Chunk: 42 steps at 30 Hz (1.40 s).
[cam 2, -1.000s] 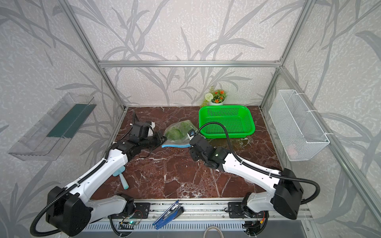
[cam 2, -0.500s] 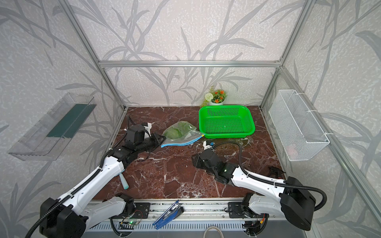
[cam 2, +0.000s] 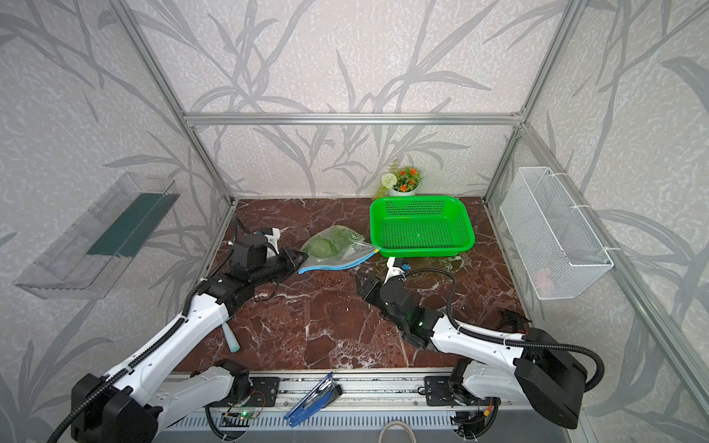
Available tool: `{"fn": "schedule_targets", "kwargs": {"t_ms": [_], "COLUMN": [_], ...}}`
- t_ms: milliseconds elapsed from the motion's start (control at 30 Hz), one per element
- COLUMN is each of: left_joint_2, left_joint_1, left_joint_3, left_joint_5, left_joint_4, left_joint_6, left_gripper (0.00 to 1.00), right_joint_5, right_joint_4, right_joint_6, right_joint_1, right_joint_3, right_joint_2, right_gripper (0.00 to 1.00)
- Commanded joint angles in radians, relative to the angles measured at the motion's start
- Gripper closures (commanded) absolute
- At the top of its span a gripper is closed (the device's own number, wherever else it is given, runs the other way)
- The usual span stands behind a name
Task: Open the zip-top bag and take out the chinese cabbages
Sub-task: Open the zipper of the food storage bag at the center of the board.
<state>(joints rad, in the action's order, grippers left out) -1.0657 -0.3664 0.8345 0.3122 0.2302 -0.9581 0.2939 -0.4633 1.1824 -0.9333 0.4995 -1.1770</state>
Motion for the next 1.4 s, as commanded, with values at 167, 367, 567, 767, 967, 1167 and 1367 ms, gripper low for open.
{"fn": "schedule_targets", "kwargs": {"t_ms": [167, 367, 567, 767, 967, 1167, 1367], "left_joint_2": [0.009, 0.010, 0.010, 0.011, 0.013, 0.022, 0.027], "left_joint_1": [-0.004, -0.005, -0.005, -0.004, -0.005, -0.005, -0.005], "left_joint_3": [0.002, 0.009, 0.005, 0.006, 0.002, 0.001, 0.002], "left_joint_5": [-0.008, -0.007, -0.003, 0.000, 0.005, 0.004, -0.003], "left_joint_4": [-0.029, -0.027, -0.025, -0.024, -0.022, -0.018, -0.013], "left_joint_6": [0.006, 0.011, 0.009, 0.015, 0.015, 0.016, 0.017], "left_gripper": [1.00, 1.00, 1.00, 1.00, 1.00, 1.00, 1.00], "right_joint_5": [0.038, 0.019, -0.015, -0.035, -0.049, -0.079, -0.077], "right_joint_4": [-0.074, -0.109, -0.127, -0.166, -0.201, -0.251, -0.248], "right_joint_6": [0.031, 0.041, 0.045, 0.046, 0.040, 0.066, 0.064], "right_joint_1": [0.034, 0.058, 0.081, 0.101, 0.109, 0.123, 0.125], "right_joint_3": [-0.007, -0.009, 0.016, 0.023, 0.035, 0.046, 0.047], "right_joint_2": [-0.002, -0.031, -0.075, -0.105, -0.131, -0.182, -0.188], "right_gripper": [0.45, 0.44, 0.45, 0.46, 0.46, 0.46, 0.48]}}
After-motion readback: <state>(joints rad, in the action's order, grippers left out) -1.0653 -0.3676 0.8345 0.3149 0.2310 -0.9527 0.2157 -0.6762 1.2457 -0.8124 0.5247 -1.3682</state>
